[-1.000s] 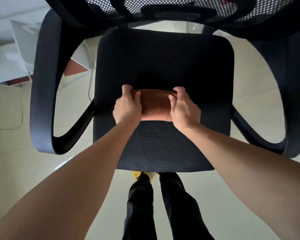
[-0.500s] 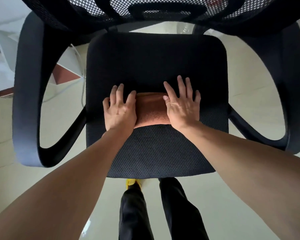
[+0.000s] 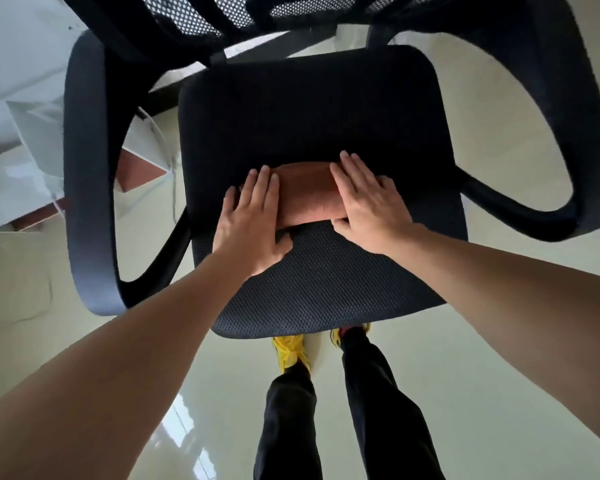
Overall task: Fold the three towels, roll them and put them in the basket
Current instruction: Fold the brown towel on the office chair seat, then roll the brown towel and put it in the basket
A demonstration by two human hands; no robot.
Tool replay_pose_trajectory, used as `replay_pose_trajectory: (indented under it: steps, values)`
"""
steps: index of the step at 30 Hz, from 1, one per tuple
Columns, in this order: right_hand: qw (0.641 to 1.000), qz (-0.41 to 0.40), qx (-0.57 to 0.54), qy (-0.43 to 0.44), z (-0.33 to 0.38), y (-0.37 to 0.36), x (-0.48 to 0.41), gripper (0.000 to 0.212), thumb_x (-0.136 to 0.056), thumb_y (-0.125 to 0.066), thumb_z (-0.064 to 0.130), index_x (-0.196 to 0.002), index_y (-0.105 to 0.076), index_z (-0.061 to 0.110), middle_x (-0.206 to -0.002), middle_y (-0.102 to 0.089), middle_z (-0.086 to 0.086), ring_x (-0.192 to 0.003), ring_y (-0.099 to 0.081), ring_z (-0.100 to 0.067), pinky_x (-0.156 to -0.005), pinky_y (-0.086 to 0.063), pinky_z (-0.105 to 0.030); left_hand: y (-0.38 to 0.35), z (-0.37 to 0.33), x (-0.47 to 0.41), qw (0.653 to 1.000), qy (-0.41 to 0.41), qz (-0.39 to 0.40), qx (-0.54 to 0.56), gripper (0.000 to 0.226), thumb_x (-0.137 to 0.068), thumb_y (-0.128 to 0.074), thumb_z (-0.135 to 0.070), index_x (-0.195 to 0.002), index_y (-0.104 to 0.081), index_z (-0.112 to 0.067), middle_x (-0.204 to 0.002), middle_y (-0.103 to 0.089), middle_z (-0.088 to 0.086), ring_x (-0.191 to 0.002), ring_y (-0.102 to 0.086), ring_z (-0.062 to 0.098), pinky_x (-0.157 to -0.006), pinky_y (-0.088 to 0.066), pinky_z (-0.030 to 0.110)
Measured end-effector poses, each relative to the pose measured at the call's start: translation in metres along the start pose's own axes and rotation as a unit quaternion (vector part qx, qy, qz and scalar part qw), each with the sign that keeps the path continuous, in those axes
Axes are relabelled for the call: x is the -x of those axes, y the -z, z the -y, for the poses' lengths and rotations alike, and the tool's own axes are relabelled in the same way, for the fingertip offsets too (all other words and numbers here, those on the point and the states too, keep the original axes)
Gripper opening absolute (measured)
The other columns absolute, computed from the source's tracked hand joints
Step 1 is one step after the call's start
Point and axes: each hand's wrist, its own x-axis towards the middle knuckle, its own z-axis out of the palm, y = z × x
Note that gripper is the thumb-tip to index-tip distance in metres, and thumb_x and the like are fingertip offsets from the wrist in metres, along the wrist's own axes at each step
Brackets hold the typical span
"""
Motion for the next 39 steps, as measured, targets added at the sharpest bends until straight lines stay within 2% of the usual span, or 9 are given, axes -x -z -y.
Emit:
replay_pose_trajectory:
  steps: [5, 8, 12, 17, 20, 25, 33, 37, 39]
  values:
    - [0.996, -0.081, 0.023, -0.027, 0.016, 0.005, 0.016, 0.060, -0.084, -0.064, 0.028, -0.136, -0.046, 0.005, -0.159, -0.021, -0.013, -0.148, -0.016, -0.026, -0.107, -0.032, -0.049, 0.019, -0.005, -0.007, 0.998, -0.018, -0.034, -0.048, 0.068, -0.080, -0.066, -0.031, -0.137, -0.039, -0.007, -0.150, -0.033, 0.011, -0.142, -0.023, 0.030, -0.111, -0.024, 0.048]
    - [0.993, -0.115, 0.006, -0.027, 0.020, 0.020, 0.066, 0.053, -0.076, -0.070, 0.031, -0.121, -0.060, 0.005, -0.143, -0.044, -0.014, -0.136, -0.037, -0.030, -0.099, -0.038, -0.048, 0.042, -0.025, 0.019, 0.995, -0.062, -0.051, -0.061, 0.053, -0.077, -0.064, -0.028, -0.125, -0.052, -0.008, -0.140, -0.040, 0.011, -0.132, -0.033, 0.031, -0.107, -0.028, 0.045]
    - [0.991, -0.124, -0.031, -0.037, 0.014, 0.052, 0.150, 0.051, -0.074, -0.068, 0.029, -0.120, -0.059, 0.009, -0.114, -0.062, -0.010, -0.110, -0.056, -0.029, -0.088, -0.044, -0.046, 0.076, -0.077, 0.071, 0.991, -0.125, -0.040, -0.033, 0.048, -0.080, -0.057, -0.027, -0.125, -0.049, -0.014, -0.120, -0.056, 0.003, -0.117, -0.047, 0.026, -0.102, -0.031, 0.041]
    - [0.983, -0.101, -0.107, -0.105, -0.016, 0.090, 0.272, 0.050, -0.076, -0.054, 0.032, -0.121, -0.058, 0.011, -0.103, -0.067, -0.006, -0.095, -0.063, -0.028, -0.082, -0.048, -0.042, 0.123, -0.167, 0.113, 0.978, -0.206, 0.009, 0.007, 0.036, -0.078, -0.059, -0.030, -0.112, -0.055, -0.018, -0.113, -0.060, -0.002, -0.109, -0.054, 0.022, -0.099, -0.034, 0.037]
    - [0.972, -0.100, -0.132, -0.168, -0.048, 0.104, 0.346, 0.059, -0.075, -0.050, 0.041, -0.126, -0.054, 0.013, -0.106, -0.068, -0.007, -0.096, -0.063, -0.027, -0.085, -0.048, -0.042, 0.156, -0.239, 0.115, 0.966, -0.258, 0.017, 0.001, 0.031, -0.081, -0.055, -0.033, -0.109, -0.054, -0.020, -0.104, -0.062, -0.004, -0.096, -0.058, 0.021, -0.087, -0.036, 0.034]
    - [0.941, -0.125, -0.161, -0.272, -0.116, 0.112, 0.457, 0.071, -0.068, -0.073, 0.041, -0.131, -0.053, 0.015, -0.111, -0.068, -0.005, -0.100, -0.063, -0.028, -0.090, -0.047, -0.043, 0.209, -0.380, 0.115, 0.941, -0.335, 0.031, -0.042, 0.029, -0.075, -0.055, -0.032, -0.102, -0.054, -0.020, -0.093, -0.064, -0.003, -0.079, -0.061, 0.023, -0.065, -0.034, 0.032]
    - [0.884, -0.192, -0.196, -0.379, -0.264, 0.128, 0.629, 0.040, -0.080, -0.063, 0.021, -0.119, -0.055, 0.017, -0.107, -0.065, -0.002, -0.096, -0.059, -0.025, -0.088, -0.042, -0.033, 0.245, -0.611, 0.117, 0.878, -0.457, 0.001, -0.145, 0.046, -0.077, -0.056, -0.036, -0.120, -0.047, -0.022, -0.106, -0.059, -0.003, -0.087, -0.060, 0.021, -0.078, -0.043, 0.032]
    - [0.857, -0.232, -0.186, -0.420, -0.332, 0.155, 0.691, 0.034, -0.079, -0.061, 0.023, -0.112, -0.058, 0.016, -0.095, -0.068, -0.002, -0.088, -0.060, -0.025, -0.083, -0.041, -0.032, 0.270, -0.714, 0.114, 0.854, -0.503, -0.014, -0.134, 0.079, -0.072, -0.055, -0.057, -0.141, -0.029, -0.029, -0.105, -0.059, -0.005, -0.094, -0.058, 0.021, -0.085, -0.039, 0.035]
    - [0.848, -0.245, -0.189, -0.430, -0.369, 0.169, 0.717, 0.033, -0.077, -0.061, 0.023, -0.109, -0.058, 0.017, -0.094, -0.068, -0.001, -0.086, -0.061, -0.024, -0.082, -0.041, -0.032, 0.284, -0.767, 0.107, 0.841, -0.521, -0.043, -0.138, 0.079, -0.072, -0.053, -0.065, -0.140, -0.032, -0.030, -0.100, -0.060, -0.004, -0.092, -0.058, 0.021, -0.083, -0.039, 0.036]
